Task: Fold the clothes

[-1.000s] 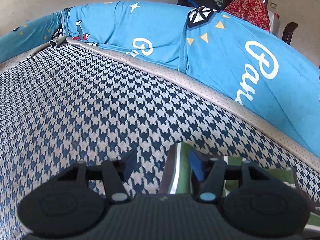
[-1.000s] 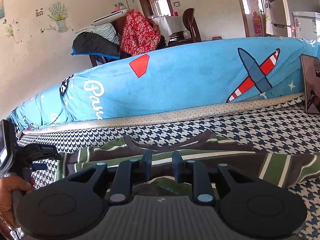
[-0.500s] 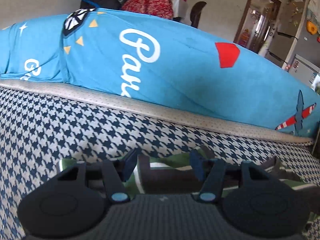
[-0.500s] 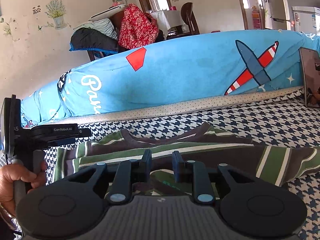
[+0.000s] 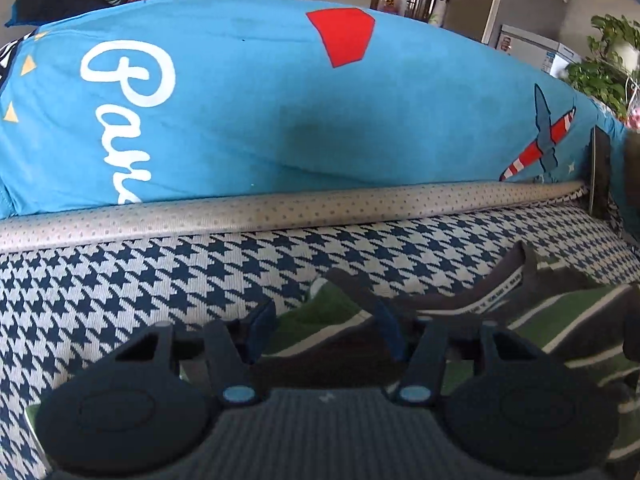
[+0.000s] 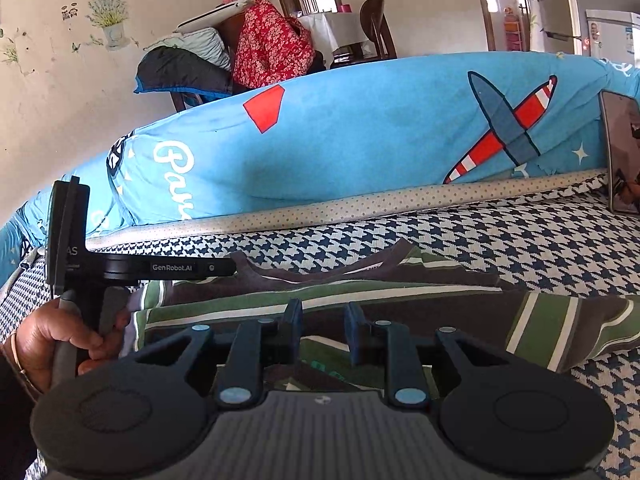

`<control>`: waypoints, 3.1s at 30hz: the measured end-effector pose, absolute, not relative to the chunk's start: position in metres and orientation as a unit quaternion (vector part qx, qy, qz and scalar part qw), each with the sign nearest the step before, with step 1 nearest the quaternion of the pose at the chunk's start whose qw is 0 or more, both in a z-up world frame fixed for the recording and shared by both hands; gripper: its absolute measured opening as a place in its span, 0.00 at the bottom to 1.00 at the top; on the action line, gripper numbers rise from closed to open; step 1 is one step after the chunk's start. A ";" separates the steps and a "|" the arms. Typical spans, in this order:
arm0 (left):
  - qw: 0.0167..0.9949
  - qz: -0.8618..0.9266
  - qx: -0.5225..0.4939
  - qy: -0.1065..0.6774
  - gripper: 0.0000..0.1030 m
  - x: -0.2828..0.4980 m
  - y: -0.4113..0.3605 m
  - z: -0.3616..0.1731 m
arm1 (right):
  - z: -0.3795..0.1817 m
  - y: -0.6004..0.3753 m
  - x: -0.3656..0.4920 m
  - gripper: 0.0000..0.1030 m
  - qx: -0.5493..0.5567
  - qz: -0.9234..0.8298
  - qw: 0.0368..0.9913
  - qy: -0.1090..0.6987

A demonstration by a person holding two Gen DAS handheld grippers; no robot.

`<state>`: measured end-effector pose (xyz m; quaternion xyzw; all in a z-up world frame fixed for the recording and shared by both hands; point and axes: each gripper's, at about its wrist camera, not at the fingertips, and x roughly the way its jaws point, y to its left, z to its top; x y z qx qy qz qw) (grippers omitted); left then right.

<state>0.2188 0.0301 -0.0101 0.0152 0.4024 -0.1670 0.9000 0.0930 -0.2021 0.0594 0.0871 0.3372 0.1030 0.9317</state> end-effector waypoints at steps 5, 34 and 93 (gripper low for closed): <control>0.894 -0.190 0.031 0.404 0.51 0.225 0.024 -0.014 | 0.056 -0.201 0.096 0.22 0.083 0.101 0.930 0.343; 0.940 -0.003 0.060 0.336 0.21 0.243 0.000 0.006 | 0.052 -0.206 0.106 0.22 0.066 0.070 0.936 0.339; 0.899 -0.005 -0.031 0.436 0.90 0.136 -0.003 0.012 | 0.033 -0.216 0.209 0.02 -0.037 0.028 0.968 0.248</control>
